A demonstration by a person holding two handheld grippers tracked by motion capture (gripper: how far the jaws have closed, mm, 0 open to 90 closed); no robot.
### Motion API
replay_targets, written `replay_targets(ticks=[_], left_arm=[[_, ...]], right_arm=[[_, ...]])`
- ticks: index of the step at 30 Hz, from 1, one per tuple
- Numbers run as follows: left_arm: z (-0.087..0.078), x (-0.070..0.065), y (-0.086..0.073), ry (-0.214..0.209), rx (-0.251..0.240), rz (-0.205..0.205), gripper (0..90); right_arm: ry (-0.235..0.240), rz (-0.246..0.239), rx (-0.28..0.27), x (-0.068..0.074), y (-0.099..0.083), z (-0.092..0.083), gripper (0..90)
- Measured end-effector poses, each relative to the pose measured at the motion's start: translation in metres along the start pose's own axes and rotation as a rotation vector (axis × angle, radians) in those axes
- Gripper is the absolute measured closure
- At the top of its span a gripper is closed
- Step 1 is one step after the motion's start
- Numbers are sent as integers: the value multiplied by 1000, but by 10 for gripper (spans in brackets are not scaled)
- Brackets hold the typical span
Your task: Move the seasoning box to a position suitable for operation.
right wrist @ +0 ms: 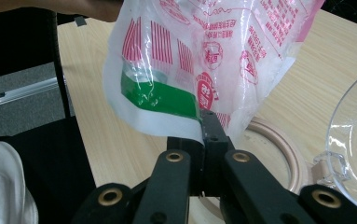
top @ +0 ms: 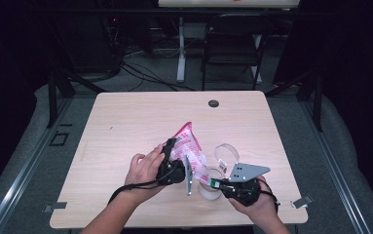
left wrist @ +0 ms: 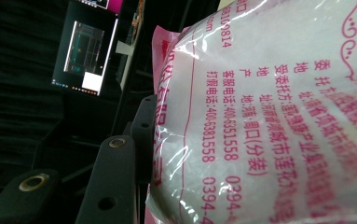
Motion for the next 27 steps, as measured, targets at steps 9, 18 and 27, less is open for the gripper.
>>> replay_targets(ticks=[9, 18, 27], left_arm=[[0, 0, 0, 6, -6, 6, 600], [-1, 1, 1, 8, -4, 9, 600], [-2, 2, 2, 11, -7, 11, 601]], right_arm=[[0, 2, -2, 0, 0, 0, 900], [-3, -3, 3, 0, -1, 0, 900], [-1, 2, -2, 0, -1, 1, 900]])
Point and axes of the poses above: each handheld gripper's, and its own axes: z roughly forward along the jaws, y roughly out of its top, x roughly to its left, the point moved 2 cm from there along z, roughly forward along the jaws, and after that the axes turned 1 degree about -y, right-handed, at the moved point
